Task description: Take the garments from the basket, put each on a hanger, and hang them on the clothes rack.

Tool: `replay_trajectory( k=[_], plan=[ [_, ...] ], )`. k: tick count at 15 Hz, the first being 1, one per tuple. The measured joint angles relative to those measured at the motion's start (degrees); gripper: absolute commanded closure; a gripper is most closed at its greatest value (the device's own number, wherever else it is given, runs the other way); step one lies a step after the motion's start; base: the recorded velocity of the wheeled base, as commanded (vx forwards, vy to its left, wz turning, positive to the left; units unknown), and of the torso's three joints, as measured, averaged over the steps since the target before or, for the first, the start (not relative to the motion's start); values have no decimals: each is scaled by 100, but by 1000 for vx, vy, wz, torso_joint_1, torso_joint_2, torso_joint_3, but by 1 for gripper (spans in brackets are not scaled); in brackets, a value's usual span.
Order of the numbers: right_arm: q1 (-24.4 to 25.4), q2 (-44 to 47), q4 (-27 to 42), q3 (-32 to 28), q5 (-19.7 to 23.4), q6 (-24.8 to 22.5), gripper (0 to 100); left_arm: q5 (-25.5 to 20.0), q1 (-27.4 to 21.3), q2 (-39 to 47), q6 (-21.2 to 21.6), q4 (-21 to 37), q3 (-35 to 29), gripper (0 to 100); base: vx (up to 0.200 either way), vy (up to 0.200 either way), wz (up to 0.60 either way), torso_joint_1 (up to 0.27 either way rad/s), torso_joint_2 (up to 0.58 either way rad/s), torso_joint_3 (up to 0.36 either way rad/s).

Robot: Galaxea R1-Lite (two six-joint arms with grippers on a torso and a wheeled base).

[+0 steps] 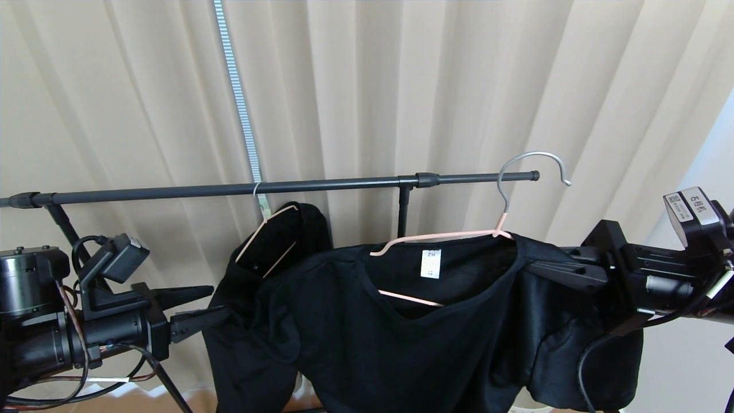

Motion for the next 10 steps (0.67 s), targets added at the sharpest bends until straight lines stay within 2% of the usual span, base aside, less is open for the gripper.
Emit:
replay_trajectory(
  k=[5,10],
  plan=[
    [-9,9,0,-13,0,17,100,-235,29,-40,-100,-2,-9,0,0,0,0,0,0,0],
    [-15,17,5,-28,0,17,100,-841,176,-110,-213,-2,-6,0,0,0,0,0,0,0]
  ],
)
